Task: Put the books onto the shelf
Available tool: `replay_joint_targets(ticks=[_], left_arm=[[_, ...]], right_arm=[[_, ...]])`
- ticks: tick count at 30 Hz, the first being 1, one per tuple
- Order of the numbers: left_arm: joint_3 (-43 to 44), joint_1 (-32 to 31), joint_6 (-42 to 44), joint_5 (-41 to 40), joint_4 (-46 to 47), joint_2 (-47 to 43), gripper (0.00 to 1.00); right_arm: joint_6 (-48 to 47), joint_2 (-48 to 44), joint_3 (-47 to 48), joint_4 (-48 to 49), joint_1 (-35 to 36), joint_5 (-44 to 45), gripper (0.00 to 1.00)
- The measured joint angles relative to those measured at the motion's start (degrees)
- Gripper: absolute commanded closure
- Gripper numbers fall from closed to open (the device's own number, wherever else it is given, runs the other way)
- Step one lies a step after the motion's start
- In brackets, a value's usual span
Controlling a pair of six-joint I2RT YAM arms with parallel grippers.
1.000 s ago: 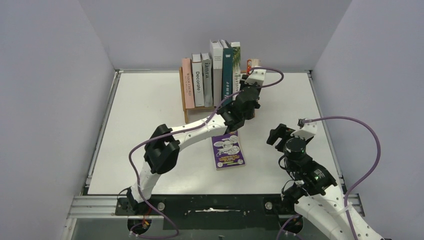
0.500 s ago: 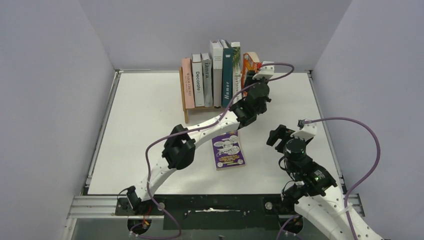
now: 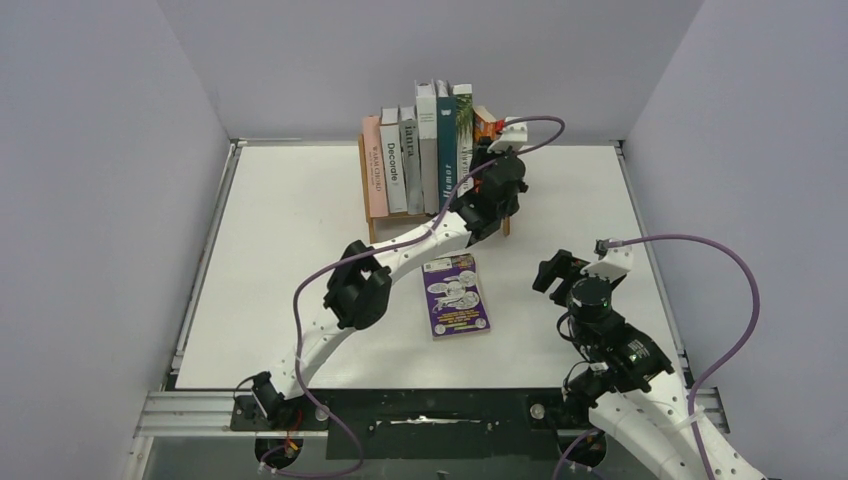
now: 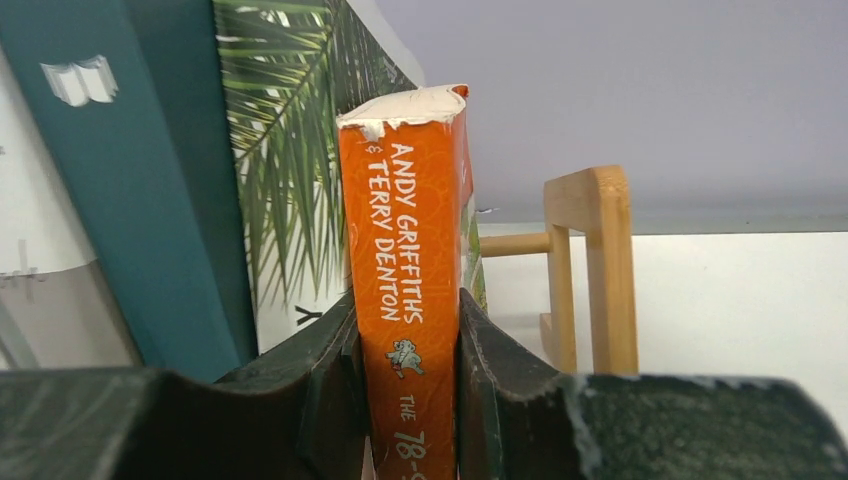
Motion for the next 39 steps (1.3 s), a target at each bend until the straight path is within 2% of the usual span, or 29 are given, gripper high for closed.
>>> replay_joint_targets(ticks=[17, 36, 39], left_arm=[[-1.3, 1.7, -3.3, 2.3, -0.3, 0.3, 1.0], [2.2, 2.5, -2.7, 2.1, 5.4, 7.4, 1.0], [2.2, 2.5, -2.6, 2.1, 5.6, 7.4, 0.96]], right_arm=[[0.0, 0.2, -0.2, 0.0, 0.0, -0.1, 0.23], [0.0, 0.2, -1.1, 0.0, 0.0, -0.5, 0.23], [0.0, 0.2, -1.1, 0.0, 0.0, -0.5, 0.23]])
